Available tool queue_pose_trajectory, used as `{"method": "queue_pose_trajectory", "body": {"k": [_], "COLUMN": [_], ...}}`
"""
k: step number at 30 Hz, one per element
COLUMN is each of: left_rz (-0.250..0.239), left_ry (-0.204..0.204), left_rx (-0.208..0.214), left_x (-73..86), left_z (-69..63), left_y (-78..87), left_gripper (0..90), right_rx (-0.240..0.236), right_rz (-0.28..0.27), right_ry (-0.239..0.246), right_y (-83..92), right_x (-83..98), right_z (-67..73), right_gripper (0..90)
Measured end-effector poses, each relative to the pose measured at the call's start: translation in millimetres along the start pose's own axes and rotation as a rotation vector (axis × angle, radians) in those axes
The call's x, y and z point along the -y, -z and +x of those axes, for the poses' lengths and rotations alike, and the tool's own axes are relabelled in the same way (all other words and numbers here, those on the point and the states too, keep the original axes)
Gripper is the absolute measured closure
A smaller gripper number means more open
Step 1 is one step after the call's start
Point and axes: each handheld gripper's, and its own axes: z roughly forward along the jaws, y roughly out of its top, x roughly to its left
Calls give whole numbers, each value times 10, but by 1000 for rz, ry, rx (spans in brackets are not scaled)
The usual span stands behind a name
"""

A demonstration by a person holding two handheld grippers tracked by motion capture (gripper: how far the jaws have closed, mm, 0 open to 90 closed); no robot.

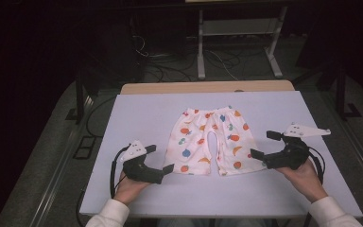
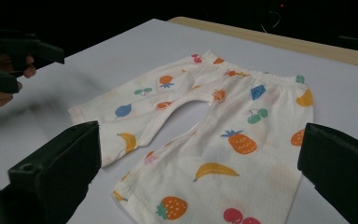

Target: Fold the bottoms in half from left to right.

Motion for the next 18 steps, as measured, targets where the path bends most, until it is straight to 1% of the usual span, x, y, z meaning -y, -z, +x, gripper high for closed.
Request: {"method": "queue_pose_trajectory", "body": {"k": [8, 12, 13, 15, 18], "left_rz": [1, -2, -1, 2, 3], "left_ry": [0, -1, -1, -1, -2], "left_rx": [4, 5, 6, 8, 9], "left_x": [3, 4, 3, 4, 4], "left_z": [-6, -8, -8, -11, -11], "left_y": [4, 8, 7, 2, 2], "left_gripper": [0, 0, 0, 0, 0], "right_rx": [-5, 0, 1, 3, 1], "right_rz": [18, 25, 37, 48, 51], "right_ry": [21, 23, 32, 34, 36], "right_y": [-97, -137, -173, -206, -236], "right_x": [-161, -192, -206, -223, -241], "right_z": [-22, -29, -34, -42, -54], "right_gripper": [0, 0, 0, 0, 0]}}
